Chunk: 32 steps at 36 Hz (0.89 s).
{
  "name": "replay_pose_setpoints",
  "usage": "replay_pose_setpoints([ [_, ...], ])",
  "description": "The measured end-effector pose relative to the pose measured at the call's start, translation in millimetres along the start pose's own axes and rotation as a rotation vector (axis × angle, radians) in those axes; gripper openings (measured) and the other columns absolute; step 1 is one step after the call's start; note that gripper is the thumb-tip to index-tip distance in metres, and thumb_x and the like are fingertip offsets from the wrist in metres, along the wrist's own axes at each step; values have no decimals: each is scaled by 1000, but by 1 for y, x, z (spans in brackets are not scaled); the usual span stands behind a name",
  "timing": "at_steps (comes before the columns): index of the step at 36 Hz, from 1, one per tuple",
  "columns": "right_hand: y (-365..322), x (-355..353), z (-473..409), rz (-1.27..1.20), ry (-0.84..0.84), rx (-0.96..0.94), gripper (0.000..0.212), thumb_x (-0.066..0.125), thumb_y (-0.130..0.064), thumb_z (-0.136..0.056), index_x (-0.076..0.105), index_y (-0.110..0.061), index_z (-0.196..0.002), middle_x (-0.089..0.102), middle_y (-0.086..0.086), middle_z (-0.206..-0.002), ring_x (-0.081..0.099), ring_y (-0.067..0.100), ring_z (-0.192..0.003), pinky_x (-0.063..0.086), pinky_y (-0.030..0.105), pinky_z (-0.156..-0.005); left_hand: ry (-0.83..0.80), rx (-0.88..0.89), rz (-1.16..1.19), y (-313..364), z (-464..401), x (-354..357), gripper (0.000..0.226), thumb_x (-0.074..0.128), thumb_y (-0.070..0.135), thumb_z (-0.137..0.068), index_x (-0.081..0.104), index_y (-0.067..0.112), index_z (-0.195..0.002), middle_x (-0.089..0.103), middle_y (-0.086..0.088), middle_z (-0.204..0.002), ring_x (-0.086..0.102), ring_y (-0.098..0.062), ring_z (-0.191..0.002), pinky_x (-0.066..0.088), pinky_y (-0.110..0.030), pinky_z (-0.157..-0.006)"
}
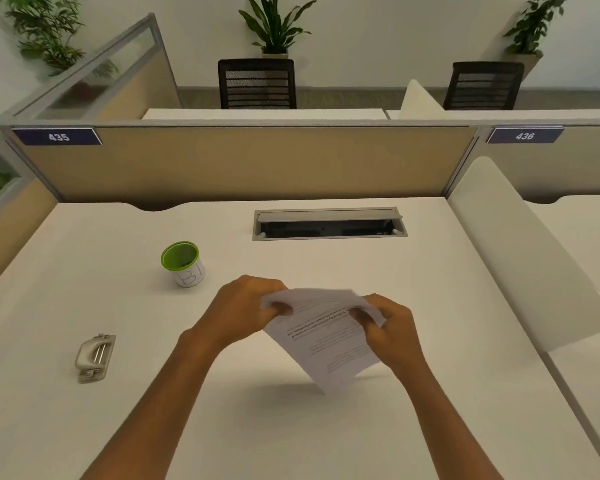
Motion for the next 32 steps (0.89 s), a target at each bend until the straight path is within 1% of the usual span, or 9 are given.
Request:
replay_pose_setpoints([
  [2, 10, -3, 4, -102, 20, 84, 22, 70, -6, -101, 82, -25, -101, 80, -16, -91, 75, 3, -85, 55, 11, -67, 38, -95, 165, -22, 4, -11, 11, 77, 42, -91, 80, 41, -101, 80, 21, -94, 75, -8, -87, 65, -29, -73],
  [5, 15, -8, 8, -241, 87, 143, 26, 72, -9, -101, 83, -33, -102, 82, -13, -94, 77, 6, -87, 58, 13, -66, 113, -204, 507, -42, 16, -13, 24, 87, 22, -87, 82, 45, -93, 84, 18, -98, 80, -6, -92, 63, -16, -77],
  [8, 13, -10, 11, -392, 163, 185, 32, 77, -11, -97, 82, -43, -99, 83, -16, -99, 77, 3, -90, 58, 9, -70, 212, -239, 749, -45, 24, -3, 18, 88, 15, -85, 84, 28, -95, 86, 2, -106, 82, -18, -100, 64, -23, -88],
  [11, 19, -5, 14, -481, 205, 234, 23, 81, -16, -95, 82, -39, -98, 84, -12, -103, 78, 8, -91, 60, 12, -73, 227, -233, 857, -36, 25, 19, 28, 88, 12, -85, 84, 29, -107, 84, 1, -115, 81, -18, -107, 63, -24, -90],
  [13, 27, 3, 19, -500, 222, 285, 17, 82, -19, -93, 82, -36, -99, 84, -10, -103, 78, 8, -91, 60, 12, -73, 266, -270, 876, -36, 28, 33, 33, 89, 14, -84, 84, 37, -108, 84, 6, -114, 81, -14, -105, 63, -22, -87],
  [19, 73, 35, 49, -473, 225, 497, 13, 83, -19, -94, 82, -22, -106, 85, -6, -100, 79, 18, -99, 59, 17, -74, 361, -467, 805, -58, 53, 88, 33, 90, 23, -84, 82, 55, -84, 83, 21, -93, 79, 2, -84, 59, -14, -69],
  [22, 83, 40, 58, -456, 224, 549, 10, 81, -19, -95, 81, -23, -104, 84, -7, -98, 78, 21, -98, 56, 22, -76, 384, -494, 806, -63, 62, 101, 37, 86, 27, -88, 78, 63, -85, 81, 27, -91, 77, 5, -84, 58, -10, -68],
  [27, 79, 40, 54, -430, 203, 509, 15, 80, -20, -96, 81, -31, -106, 84, -11, -101, 78, 5, -93, 56, 21, -78, 447, -511, 815, -70, 65, 99, 35, 85, 30, -89, 76, 64, -88, 81, 28, -94, 76, 6, -88, 57, -8, -69],
  [32, 76, 42, 44, -383, 151, 472, 32, 78, -12, -96, 80, -43, -105, 82, -14, -109, 77, 12, -104, 64, 29, -89, 435, -472, 760, -69, 54, 90, 25, 80, 22, -94, 76, 45, -100, 80, 28, -99, 75, 6, -94, 59, -11, -72],
])
Point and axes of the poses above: each hand's wrist, its own z-axis away from the middle knuckle, its own x-axis out of the palm, y = z × x, the point moved 10 cm from there along -z, towards the middle knuckle
